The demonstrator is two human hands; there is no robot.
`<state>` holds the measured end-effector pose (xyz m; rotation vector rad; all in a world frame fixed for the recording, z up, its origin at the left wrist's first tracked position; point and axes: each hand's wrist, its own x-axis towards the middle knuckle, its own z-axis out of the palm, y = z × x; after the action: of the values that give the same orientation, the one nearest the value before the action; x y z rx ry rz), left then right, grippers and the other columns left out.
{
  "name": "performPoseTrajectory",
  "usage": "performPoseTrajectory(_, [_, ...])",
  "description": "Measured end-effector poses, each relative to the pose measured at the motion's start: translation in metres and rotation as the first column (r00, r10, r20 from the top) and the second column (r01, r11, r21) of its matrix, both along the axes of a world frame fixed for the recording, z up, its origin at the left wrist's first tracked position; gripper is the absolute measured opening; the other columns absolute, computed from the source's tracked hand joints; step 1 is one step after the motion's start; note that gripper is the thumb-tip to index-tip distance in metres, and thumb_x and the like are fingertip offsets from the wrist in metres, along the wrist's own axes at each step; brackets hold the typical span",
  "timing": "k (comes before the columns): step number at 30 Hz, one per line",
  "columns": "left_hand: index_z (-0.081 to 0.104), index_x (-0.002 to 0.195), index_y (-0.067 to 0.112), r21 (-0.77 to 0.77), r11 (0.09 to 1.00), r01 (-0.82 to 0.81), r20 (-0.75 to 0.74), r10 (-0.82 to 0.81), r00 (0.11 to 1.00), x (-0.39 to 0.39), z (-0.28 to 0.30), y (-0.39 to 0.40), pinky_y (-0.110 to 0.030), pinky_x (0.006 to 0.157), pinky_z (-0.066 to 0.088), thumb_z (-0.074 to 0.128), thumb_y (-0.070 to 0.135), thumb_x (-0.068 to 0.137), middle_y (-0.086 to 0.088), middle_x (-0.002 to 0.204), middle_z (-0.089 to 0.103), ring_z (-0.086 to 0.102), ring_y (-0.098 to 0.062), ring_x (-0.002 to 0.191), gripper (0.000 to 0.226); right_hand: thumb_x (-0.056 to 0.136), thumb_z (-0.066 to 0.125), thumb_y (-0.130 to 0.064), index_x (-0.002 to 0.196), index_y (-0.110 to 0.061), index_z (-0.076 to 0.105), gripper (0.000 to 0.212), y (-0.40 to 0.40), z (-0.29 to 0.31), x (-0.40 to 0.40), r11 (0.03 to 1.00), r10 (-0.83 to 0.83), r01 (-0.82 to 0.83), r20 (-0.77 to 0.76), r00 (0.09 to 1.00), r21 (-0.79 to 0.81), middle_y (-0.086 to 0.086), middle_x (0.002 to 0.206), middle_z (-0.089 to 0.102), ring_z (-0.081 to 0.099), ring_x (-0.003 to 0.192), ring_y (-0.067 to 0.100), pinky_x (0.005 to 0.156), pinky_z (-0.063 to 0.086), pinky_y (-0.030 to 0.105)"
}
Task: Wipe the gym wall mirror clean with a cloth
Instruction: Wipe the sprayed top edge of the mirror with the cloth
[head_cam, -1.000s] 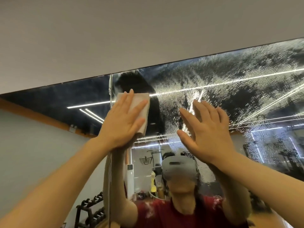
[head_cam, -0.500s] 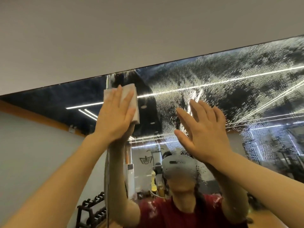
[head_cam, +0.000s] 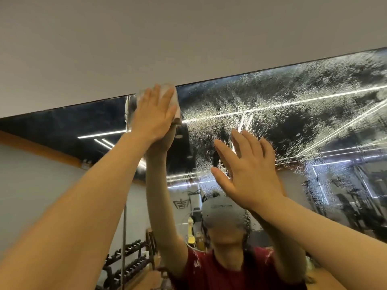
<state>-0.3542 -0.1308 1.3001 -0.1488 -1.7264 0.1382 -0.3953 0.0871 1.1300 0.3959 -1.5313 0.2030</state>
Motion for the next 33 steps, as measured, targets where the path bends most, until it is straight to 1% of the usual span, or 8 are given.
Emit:
performPoseTrajectory(3, [0.02,0.155,0.031,-0.174,0.985,0.013,0.015,-0.01,1.0,0.001,-0.043,0.001,-0.05,0.121,0.015,0.016,0.051,0.103,-0.004,0.165,0.007,0.005,-0.027,0.151,0.056,0.093,0.027,-0.063,0.148,-0.03,0.042,0.065,-0.001,0.0,0.001,1.0,-0.002,0.002,-0.002,1.0,0.001,0.013,0.154,0.036,0.029,0.143,0.033,0.112,0.023,0.058])
performPoseTrajectory(8, [0.01,0.155,0.036,-0.279,0.959,0.044,0.074,-0.024,0.997,-0.001,-0.129,-0.009,-0.042,0.123,0.001,0.004,0.059,0.099,0.001,0.166,-0.001,-0.006,-0.017,0.152,0.061,0.093,0.028,-0.063,0.148,-0.029,0.042,0.065,0.0,0.001,0.001,1.0,-0.003,0.003,-0.018,1.0,-0.008,0.013,0.153,0.037,0.029,0.142,0.033,0.112,0.022,0.057])
performPoseTrajectory(14, [0.008,0.156,0.035,-0.172,0.985,-0.021,0.021,0.025,0.999,-0.006,-0.065,0.008,-0.045,0.123,0.001,0.004,0.057,0.097,-0.001,0.166,-0.004,-0.005,-0.023,0.152,0.063,0.094,0.027,-0.063,0.149,-0.03,0.04,0.065,-0.001,0.001,-0.001,1.0,-0.013,0.013,-0.009,1.0,-0.005,0.014,0.155,0.036,0.029,0.144,0.034,0.112,0.019,0.058])
performPoseTrajectory(17, [0.012,0.156,0.034,-0.108,0.993,-0.044,-0.01,0.043,0.999,-0.006,-0.016,0.026,-0.047,0.122,0.001,0.012,0.052,0.103,-0.005,0.166,0.001,-0.001,-0.029,0.152,0.057,0.094,0.027,-0.063,0.149,-0.03,0.04,0.066,-0.001,0.001,-0.002,1.0,-0.016,0.016,-0.01,1.0,-0.002,0.014,0.155,0.036,0.029,0.144,0.034,0.112,0.018,0.057])
performPoseTrajectory(20, [0.014,0.156,0.034,-0.088,0.996,-0.02,-0.015,0.019,1.0,-0.008,0.0,0.033,-0.047,0.121,0.004,0.021,0.046,0.105,-0.005,0.166,0.004,0.0,-0.029,0.152,0.053,0.093,0.028,-0.063,0.149,-0.03,0.04,0.066,-0.002,0.002,-0.002,1.0,-0.008,0.008,-0.012,1.0,-0.006,0.013,0.155,0.035,0.029,0.144,0.033,0.113,0.017,0.057])
performPoseTrajectory(25, [0.024,0.155,0.029,-0.225,0.974,0.014,-0.013,-0.017,1.0,-0.002,-0.048,0.021,-0.051,0.118,0.017,0.015,0.052,0.1,-0.008,0.164,0.013,0.011,-0.032,0.15,0.06,0.094,0.027,-0.062,0.149,-0.03,0.04,0.064,-0.002,0.001,-0.003,1.0,-0.003,0.003,-0.019,1.0,-0.002,0.013,0.156,0.034,0.027,0.145,0.033,0.114,0.015,0.055])
performPoseTrajectory(29, [0.02,0.156,0.029,-0.307,0.952,0.017,0.029,-0.008,1.0,-0.003,-0.118,0.006,-0.047,0.121,0.01,0.011,0.055,0.1,-0.003,0.165,0.007,0.004,-0.026,0.152,0.062,0.096,0.029,-0.052,0.146,-0.028,0.045,0.058,-0.003,0.001,-0.003,0.999,0.046,-0.047,-0.063,0.997,-0.019,0.014,0.154,0.038,0.031,0.143,0.034,0.113,0.014,0.054])
performPoseTrajectory(33, [0.016,0.156,0.033,-0.317,0.948,0.003,0.021,0.004,1.0,-0.004,-0.125,0.004,-0.039,0.121,0.0,0.005,0.058,0.1,0.0,0.165,0.005,-0.001,-0.021,0.152,0.062,0.094,0.034,-0.047,0.145,-0.026,0.047,0.057,-0.003,0.002,-0.004,1.0,0.018,-0.02,-0.093,0.996,-0.023,0.015,0.152,0.041,0.035,0.141,0.035,0.112,0.015,0.054])
